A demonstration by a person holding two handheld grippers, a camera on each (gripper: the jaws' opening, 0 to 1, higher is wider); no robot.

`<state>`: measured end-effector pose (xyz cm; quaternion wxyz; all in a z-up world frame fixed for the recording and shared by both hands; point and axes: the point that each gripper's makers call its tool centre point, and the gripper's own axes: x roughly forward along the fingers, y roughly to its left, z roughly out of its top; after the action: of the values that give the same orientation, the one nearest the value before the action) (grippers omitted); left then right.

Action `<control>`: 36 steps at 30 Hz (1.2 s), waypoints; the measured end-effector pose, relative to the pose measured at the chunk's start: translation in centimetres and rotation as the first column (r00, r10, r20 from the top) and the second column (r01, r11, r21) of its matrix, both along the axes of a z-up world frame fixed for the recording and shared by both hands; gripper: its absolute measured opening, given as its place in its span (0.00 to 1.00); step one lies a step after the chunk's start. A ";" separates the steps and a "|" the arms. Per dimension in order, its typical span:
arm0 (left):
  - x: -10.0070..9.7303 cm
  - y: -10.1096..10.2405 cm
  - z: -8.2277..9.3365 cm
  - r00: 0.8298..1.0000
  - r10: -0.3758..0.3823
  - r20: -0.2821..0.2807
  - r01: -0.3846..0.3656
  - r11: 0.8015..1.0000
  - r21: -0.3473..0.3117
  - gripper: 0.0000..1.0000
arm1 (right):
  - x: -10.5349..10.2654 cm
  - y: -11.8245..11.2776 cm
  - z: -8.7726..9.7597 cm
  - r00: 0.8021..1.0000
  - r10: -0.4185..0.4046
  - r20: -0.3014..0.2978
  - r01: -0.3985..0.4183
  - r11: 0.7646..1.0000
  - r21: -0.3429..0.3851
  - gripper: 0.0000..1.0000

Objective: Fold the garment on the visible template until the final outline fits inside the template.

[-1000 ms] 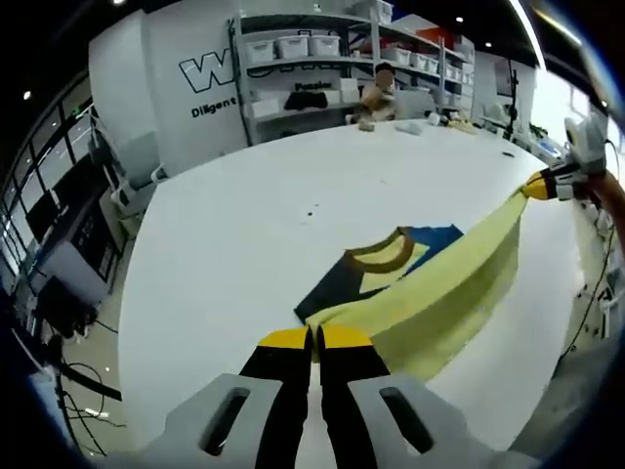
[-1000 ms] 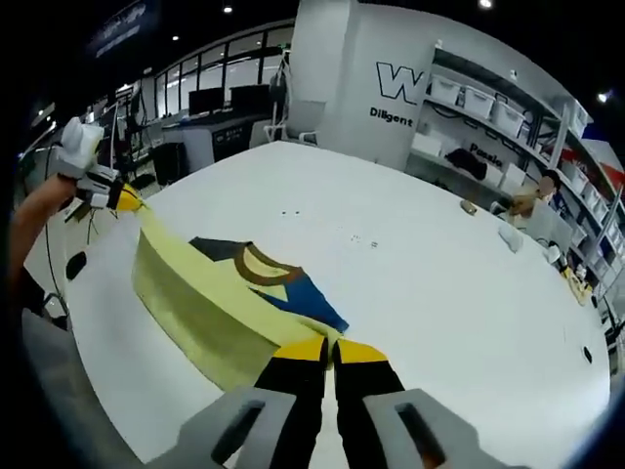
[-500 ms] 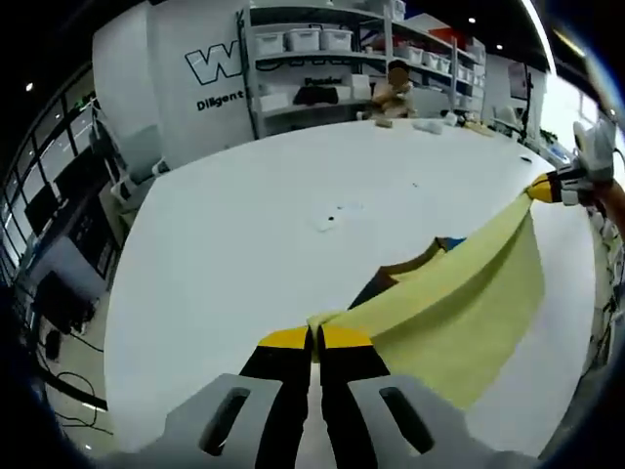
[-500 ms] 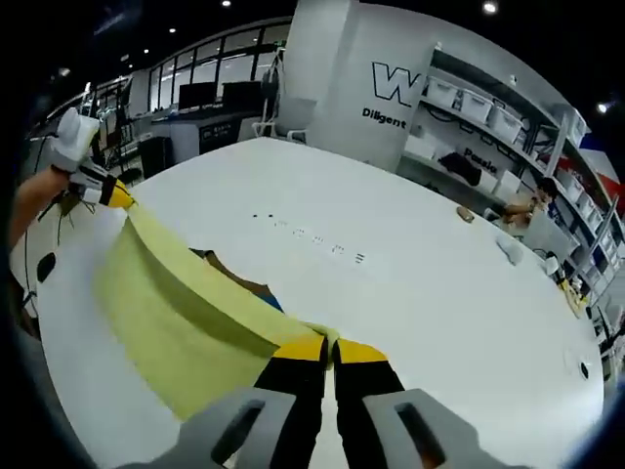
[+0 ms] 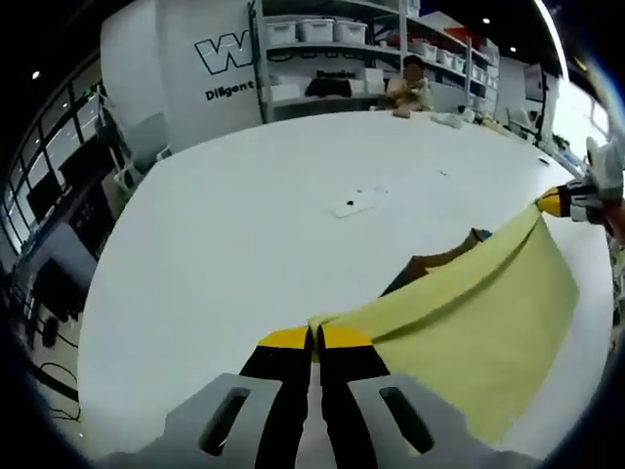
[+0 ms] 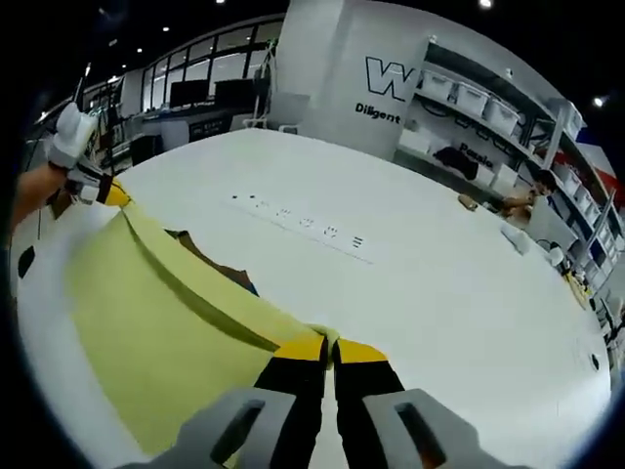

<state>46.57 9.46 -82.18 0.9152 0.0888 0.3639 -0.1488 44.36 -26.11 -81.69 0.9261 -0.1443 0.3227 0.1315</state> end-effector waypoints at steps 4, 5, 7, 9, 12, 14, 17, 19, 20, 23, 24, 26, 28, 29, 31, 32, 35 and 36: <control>0.5 -0.1 -1.4 1.000 0.013 0.011 -0.013 1.000 0.001 0.00 | 0.3 0.0 -1.2 1.000 -0.016 0.001 0.016 1.000 -0.001 0.00; 0.6 -0.2 -1.8 1.000 0.014 0.020 -0.014 1.000 -0.006 0.00 | 0.4 -0.1 -1.5 1.000 -0.022 0.008 0.022 1.000 -0.005 0.00; 0.7 -0.1 -2.4 1.000 0.024 0.020 -0.024 1.000 0.002 0.00 | 0.5 -0.3 -2.0 1.000 -0.030 0.011 0.030 1.000 -0.003 0.00; 0.8 0.0 -3.4 1.000 0.026 0.012 -0.026 1.000 0.001 0.00 | 0.5 -0.3 -2.6 0.999 -0.041 0.006 0.041 0.999 -0.003 0.00; 1.0 -0.1 -3.5 0.999 0.024 0.035 -0.024 1.000 0.007 0.00 | 0.5 -0.1 -3.2 0.999 -0.039 -0.005 0.038 0.999 -0.021 0.00; 1.1 -0.2 -3.4 0.999 0.009 0.045 -0.010 1.000 0.022 0.00 | 0.4 -0.1 -3.7 0.999 -0.040 -0.015 0.040 0.999 -0.027 0.00; 1.3 0.0 -3.5 0.998 -0.008 0.065 0.005 0.999 0.038 0.00 | 0.0 0.0 -4.8 0.998 -0.039 -0.058 0.038 0.999 -0.032 0.00; 1.3 0.1 -3.5 0.996 -0.012 0.084 0.009 0.999 0.034 0.00 | -0.2 0.1 -4.7 0.998 -0.037 -0.050 0.035 0.998 -0.044 0.00; 1.4 0.2 -3.5 0.996 -0.014 0.091 0.011 0.999 0.031 0.00 | -0.2 0.2 -4.6 0.998 -0.035 -0.049 0.033 0.998 -0.049 0.00; 1.6 0.4 -3.5 0.995 -0.009 0.098 0.008 1.000 0.010 0.01 | -0.1 -0.2 -4.4 0.998 -0.050 -0.041 0.047 0.997 -0.054 0.04; 1.7 0.4 -3.5 0.995 -0.006 0.097 0.005 1.000 0.005 0.03 | -0.1 -0.5 -4.3 0.997 -0.065 -0.044 0.063 0.997 -0.039 0.06; 1.8 0.9 -3.2 0.995 0.023 0.102 -0.023 1.000 0.001 0.07 | 0.2 -0.9 -3.2 0.997 -0.082 0.000 0.082 0.996 -0.033 0.09; 1.7 0.9 -2.8 0.994 0.027 0.106 -0.025 1.000 -0.017 0.04 | -0.1 -0.9 -2.7 0.997 -0.076 0.004 0.077 0.997 -0.029 0.08; 1.5 0.7 -2.6 0.994 0.016 0.106 -0.016 1.000 -0.006 0.04 | -0.2 -0.8 -2.5 0.997 -0.072 0.008 0.073 0.997 -0.026 0.08; 1.4 0.7 -2.5 0.994 0.007 0.106 -0.008 1.000 0.006 0.03 | -0.5 -0.5 -1.9 0.998 -0.064 0.022 0.065 0.998 -0.013 0.07; 1.3 0.8 -2.1 0.993 0.004 0.116 -0.005 1.000 0.006 0.03 | -0.7 -0.3 -1.1 0.997 -0.061 0.055 0.062 0.998 -0.009 0.07; 0.6 0.9 -0.7 0.988 -0.009 0.155 0.008 1.000 0.006 0.00 | -1.3 0.4 0.3 0.993 -0.031 0.111 0.032 0.999 -0.007 0.04; 0.6 0.9 -0.5 0.986 -0.013 0.164 0.012 1.000 0.011 0.00 | -1.5 0.8 1.0 0.989 -0.011 0.148 0.013 1.000 -0.013 0.01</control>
<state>47.15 10.33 -82.67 0.9406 0.1074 0.2874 -0.1451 42.82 -25.32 -80.67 0.9472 -0.1582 0.2551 0.1128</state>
